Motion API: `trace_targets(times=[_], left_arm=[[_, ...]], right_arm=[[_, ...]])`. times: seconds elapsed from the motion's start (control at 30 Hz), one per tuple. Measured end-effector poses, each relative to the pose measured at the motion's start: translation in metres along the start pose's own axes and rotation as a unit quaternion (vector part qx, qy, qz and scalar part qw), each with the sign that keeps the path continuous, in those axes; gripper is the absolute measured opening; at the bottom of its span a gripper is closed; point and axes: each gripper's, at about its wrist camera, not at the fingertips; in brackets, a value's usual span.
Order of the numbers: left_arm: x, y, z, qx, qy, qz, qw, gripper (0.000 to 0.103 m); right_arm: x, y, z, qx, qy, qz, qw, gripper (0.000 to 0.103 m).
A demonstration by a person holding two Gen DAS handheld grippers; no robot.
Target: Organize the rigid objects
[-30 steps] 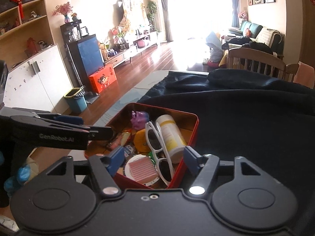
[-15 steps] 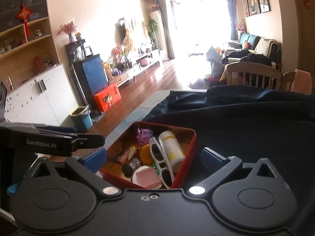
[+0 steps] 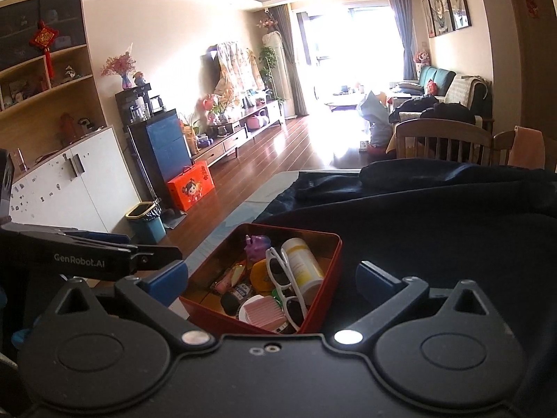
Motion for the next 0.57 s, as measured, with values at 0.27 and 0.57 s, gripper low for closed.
trace_targets(times=[0.27, 0.57], left_arm=[[0.0062, 0.0038, -0.0037, -0.021, -0.007, -0.002, 0.9997, 0.103], [0.0098, 0.0, -0.0097, -0.007, -0.007, 0.014, 0.9999, 0.103]], right_arm=[[0.0012, 0.0013, 0.0001, 0.0, -0.003, 0.001, 1.0, 0.103], [0.0044, 0.0078, 0.0021, 0.012, -0.006, 0.001, 1.0, 0.103]])
Point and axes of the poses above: each gripper's, at about its wrist camera, not at the fingertips, and y roughly against the way its jaws point, z to its left, x to its underside, and after that the axes turned 15 degrees about y, right-handed
